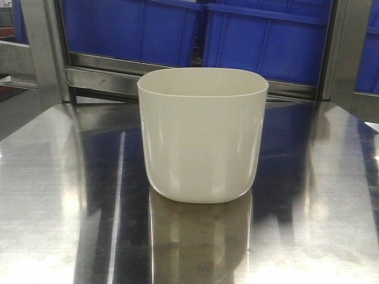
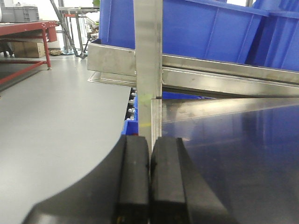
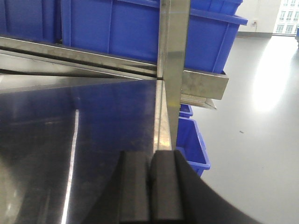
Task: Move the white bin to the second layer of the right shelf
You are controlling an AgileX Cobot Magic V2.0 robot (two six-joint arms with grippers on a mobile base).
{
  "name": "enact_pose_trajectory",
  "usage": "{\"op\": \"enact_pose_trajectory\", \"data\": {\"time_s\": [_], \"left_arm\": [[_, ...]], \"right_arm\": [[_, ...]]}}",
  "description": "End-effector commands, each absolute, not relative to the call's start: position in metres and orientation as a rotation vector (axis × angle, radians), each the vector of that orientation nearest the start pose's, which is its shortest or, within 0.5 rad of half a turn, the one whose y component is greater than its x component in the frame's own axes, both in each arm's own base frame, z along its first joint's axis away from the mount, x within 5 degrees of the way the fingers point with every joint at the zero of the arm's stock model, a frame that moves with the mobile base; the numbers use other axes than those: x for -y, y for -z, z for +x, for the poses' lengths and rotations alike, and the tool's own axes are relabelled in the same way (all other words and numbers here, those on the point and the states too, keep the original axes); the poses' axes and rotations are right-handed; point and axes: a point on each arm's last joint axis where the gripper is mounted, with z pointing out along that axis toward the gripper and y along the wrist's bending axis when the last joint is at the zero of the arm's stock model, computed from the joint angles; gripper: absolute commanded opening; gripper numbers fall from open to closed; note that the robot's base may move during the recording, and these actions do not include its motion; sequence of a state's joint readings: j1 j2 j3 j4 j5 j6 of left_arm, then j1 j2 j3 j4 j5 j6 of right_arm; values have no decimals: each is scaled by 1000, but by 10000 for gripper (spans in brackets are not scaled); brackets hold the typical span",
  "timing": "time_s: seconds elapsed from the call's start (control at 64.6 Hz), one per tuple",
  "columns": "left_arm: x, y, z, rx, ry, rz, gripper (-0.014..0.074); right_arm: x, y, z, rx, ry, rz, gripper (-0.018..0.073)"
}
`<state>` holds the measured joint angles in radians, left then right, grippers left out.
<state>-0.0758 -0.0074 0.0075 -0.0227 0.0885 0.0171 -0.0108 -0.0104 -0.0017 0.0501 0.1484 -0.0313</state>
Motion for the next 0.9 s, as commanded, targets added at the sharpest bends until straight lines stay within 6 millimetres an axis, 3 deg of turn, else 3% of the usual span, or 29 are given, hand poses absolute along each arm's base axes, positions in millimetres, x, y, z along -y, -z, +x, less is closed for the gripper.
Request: {"op": "enact_pose_trajectory", "data": {"time_s": [0.0, 0.201, 0.371, 0.65, 0.758, 0.882], "left_arm": [[5, -199, 56, -1514, 77, 48, 85], [5, -199, 56, -1514, 77, 48, 85], [5, -199, 56, -1514, 77, 48, 85], [5, -199, 56, -1514, 77, 48, 85], [5, -199, 56, -1514, 77, 48, 85], [5, -199, 56, -1514, 77, 48, 85]], "right_arm": [[0, -235, 50, -1491, -5, 12, 48], [-1, -264, 55, -1634, -8, 4, 48], [-1, -291, 72, -1743, -68, 69, 48], [2, -296, 111, -2021, -150, 341, 54], [-8, -294, 130, -2148, -99, 241, 132], [-33, -298, 148, -2213, -117, 38, 264]]}}
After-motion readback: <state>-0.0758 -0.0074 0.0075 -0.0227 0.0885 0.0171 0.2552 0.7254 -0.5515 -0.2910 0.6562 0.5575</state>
